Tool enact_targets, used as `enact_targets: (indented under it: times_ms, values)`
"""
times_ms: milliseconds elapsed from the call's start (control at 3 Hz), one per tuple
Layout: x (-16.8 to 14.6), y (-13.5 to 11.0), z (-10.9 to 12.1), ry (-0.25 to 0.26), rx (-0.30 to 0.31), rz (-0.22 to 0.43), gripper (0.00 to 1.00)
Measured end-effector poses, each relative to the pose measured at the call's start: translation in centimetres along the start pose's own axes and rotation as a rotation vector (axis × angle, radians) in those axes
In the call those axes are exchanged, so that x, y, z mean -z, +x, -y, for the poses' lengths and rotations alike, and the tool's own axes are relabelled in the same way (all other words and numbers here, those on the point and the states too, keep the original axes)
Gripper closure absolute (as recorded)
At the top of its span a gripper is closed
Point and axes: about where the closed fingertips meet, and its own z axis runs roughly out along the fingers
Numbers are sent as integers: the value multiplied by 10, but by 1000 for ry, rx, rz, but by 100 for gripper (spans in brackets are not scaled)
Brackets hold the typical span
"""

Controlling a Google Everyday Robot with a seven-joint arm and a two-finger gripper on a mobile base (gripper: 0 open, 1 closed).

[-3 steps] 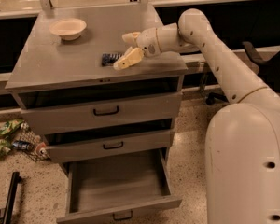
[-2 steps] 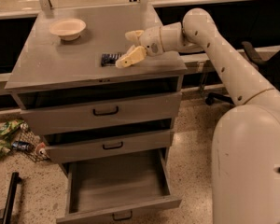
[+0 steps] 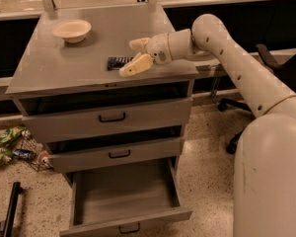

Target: Place rxbar blueberry into bottom drawer

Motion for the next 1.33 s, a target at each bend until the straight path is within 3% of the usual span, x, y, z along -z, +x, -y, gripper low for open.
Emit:
enact_targets:
  times_ms: [333,667,1333]
  values:
    - [-4,8,14,7,-4,-1,9]
    - [-10,-5,33,21,20,34,24]
    - [22,-92,45,150,166,83,70]
